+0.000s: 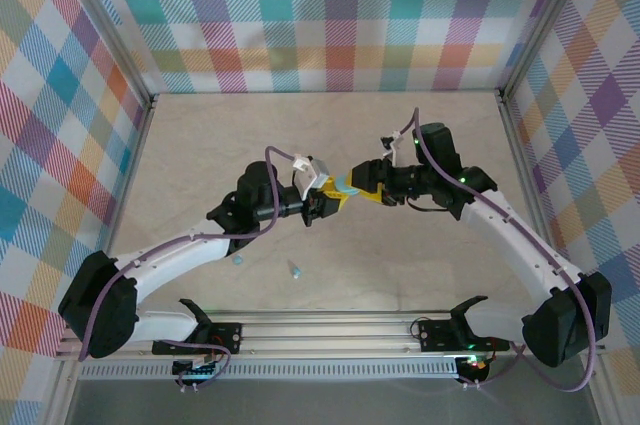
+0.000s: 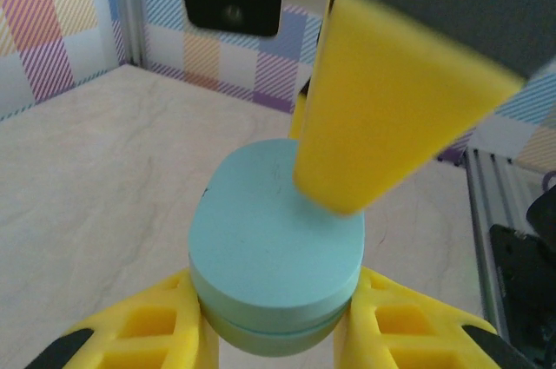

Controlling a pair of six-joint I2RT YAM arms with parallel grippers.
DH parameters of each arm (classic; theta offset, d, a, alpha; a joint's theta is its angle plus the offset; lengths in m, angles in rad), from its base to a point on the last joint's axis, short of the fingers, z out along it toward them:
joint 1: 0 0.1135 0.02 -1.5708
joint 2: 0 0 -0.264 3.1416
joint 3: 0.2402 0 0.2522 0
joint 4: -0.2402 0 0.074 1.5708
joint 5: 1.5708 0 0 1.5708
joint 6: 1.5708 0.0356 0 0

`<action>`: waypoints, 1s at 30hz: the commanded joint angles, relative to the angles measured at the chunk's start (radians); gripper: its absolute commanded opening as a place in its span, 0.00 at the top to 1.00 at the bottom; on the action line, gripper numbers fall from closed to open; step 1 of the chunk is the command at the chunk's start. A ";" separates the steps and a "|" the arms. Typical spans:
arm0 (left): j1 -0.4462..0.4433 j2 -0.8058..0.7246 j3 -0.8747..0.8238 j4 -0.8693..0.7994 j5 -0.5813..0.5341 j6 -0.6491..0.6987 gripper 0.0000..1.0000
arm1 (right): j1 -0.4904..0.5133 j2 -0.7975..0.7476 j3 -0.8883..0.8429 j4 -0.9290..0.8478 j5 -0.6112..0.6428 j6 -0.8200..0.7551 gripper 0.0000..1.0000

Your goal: Insert the wireless bluetooth earbuds into the charging case

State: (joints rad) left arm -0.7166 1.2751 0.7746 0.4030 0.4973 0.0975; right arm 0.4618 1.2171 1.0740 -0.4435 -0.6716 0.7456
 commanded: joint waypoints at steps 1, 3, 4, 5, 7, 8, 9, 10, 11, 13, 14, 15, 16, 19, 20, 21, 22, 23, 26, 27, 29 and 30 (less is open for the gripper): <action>0.001 -0.001 0.035 0.073 0.033 -0.043 0.85 | 0.004 0.001 -0.003 0.027 -0.025 0.017 0.38; 0.000 0.002 0.035 0.088 0.036 -0.056 0.85 | 0.003 0.007 -0.004 0.048 -0.031 0.038 0.38; 0.000 0.004 0.035 0.093 0.037 -0.064 0.85 | 0.004 0.011 -0.007 0.070 -0.043 0.054 0.38; 0.001 0.007 0.035 0.098 0.037 -0.068 0.85 | 0.004 0.015 -0.009 0.093 -0.057 0.070 0.38; 0.001 0.012 0.035 0.112 0.037 -0.078 0.85 | 0.004 0.025 -0.014 0.149 -0.087 0.113 0.39; 0.000 0.013 0.035 0.115 0.037 -0.080 0.85 | 0.004 0.030 -0.016 0.167 -0.098 0.129 0.40; -0.001 0.015 0.037 0.117 0.037 -0.081 0.85 | 0.004 0.034 -0.017 0.187 -0.108 0.145 0.42; 0.000 0.017 0.037 0.117 0.037 -0.082 0.85 | 0.004 0.036 -0.019 0.204 -0.116 0.159 0.44; 0.000 0.018 0.036 0.117 0.037 -0.082 0.85 | 0.003 0.039 -0.021 0.214 -0.121 0.169 0.47; 0.000 0.023 0.039 0.117 0.037 -0.081 0.85 | 0.004 0.043 -0.029 0.245 -0.131 0.193 0.54; 0.000 0.025 0.040 0.117 0.037 -0.082 0.85 | 0.004 0.044 -0.033 0.258 -0.134 0.205 0.57; 0.001 0.026 0.041 0.115 0.037 -0.082 0.85 | 0.003 0.044 -0.039 0.273 -0.137 0.217 0.60; 0.000 0.027 0.041 0.114 0.037 -0.082 0.84 | 0.003 0.044 -0.045 0.284 -0.140 0.228 0.63; 0.000 0.029 0.043 0.102 0.034 -0.073 0.82 | 0.003 0.045 -0.053 0.298 -0.141 0.240 0.68; 0.000 0.028 0.042 0.096 0.034 -0.071 0.79 | 0.003 0.046 -0.055 0.298 -0.140 0.242 0.68; 0.000 0.029 0.041 0.090 0.031 -0.068 0.75 | 0.002 0.045 -0.057 0.298 -0.138 0.245 0.69; 0.000 0.026 0.040 0.087 0.027 -0.065 0.70 | 0.001 0.046 -0.058 0.301 -0.138 0.248 0.69; 0.000 0.024 0.036 0.086 0.024 -0.064 0.65 | 0.000 0.047 -0.059 0.302 -0.138 0.251 0.69; 0.000 0.010 0.024 0.073 0.000 -0.058 0.48 | -0.007 0.051 -0.058 0.305 -0.132 0.262 0.70; 0.001 0.003 0.019 0.063 -0.010 -0.052 0.43 | -0.013 0.053 -0.059 0.305 -0.131 0.266 0.70; -0.001 -0.014 0.011 0.037 -0.031 -0.039 0.27 | -0.026 0.057 -0.059 0.307 -0.129 0.275 0.71; 0.000 -0.026 0.006 0.021 -0.040 -0.030 0.13 | -0.035 0.061 -0.058 0.310 -0.129 0.279 0.71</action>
State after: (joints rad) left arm -0.7174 1.2938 0.7826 0.4526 0.4831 0.0433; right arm 0.4480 1.2694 1.0245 -0.1722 -0.7937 0.9997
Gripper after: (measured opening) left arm 0.795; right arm 0.315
